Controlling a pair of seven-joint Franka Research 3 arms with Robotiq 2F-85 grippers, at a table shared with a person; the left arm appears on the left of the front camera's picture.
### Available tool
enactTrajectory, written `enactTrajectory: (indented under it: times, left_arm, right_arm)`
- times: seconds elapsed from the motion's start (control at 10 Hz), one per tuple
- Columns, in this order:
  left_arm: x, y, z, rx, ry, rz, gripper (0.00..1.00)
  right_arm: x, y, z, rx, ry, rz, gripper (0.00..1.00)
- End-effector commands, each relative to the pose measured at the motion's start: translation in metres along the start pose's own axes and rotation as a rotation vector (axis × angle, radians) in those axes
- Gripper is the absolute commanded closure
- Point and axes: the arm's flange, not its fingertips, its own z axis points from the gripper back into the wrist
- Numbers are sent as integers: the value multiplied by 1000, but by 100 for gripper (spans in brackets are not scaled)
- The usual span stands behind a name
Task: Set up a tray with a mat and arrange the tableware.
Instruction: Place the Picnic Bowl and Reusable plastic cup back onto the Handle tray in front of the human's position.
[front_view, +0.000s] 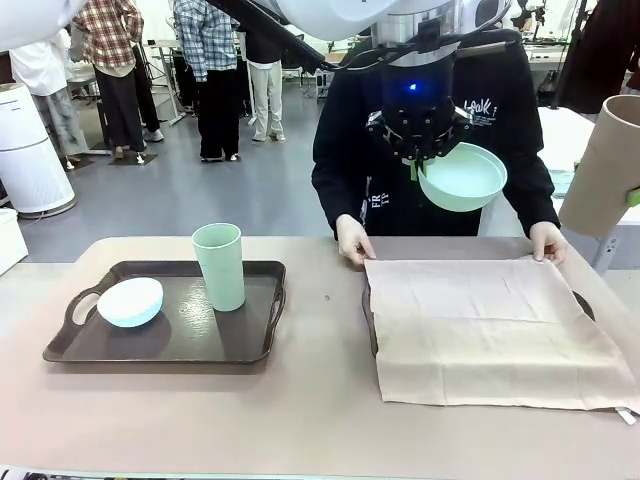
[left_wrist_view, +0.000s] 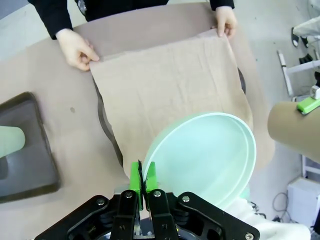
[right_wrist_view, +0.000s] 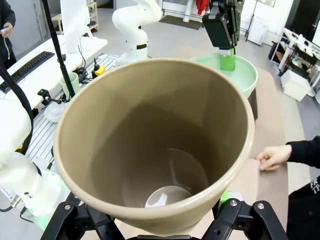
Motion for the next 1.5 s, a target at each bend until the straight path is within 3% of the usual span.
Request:
enactTrajectory:
  times: [0.0,0.9,1.0,1.2,1.4]
  left_arm:
    - [-3,4,3,-22,2,-7,100]
    - [-3,4,3,-22,2,-7,100]
    - [0,0,0,0,0,0,96]
    - [13,10,-64,23,60,-9,96]
    - [18,11,-128,-29,122,37,96]
  right_arm:
    - [3,0,1,2,3,3,100]
    - [3,0,1,2,3,3,100]
    - [0,0,0,0,0,0,15]
    - [-55,-20,-12,55,-17,12,15]
    - [-102,-38,-31,80,51,37,15]
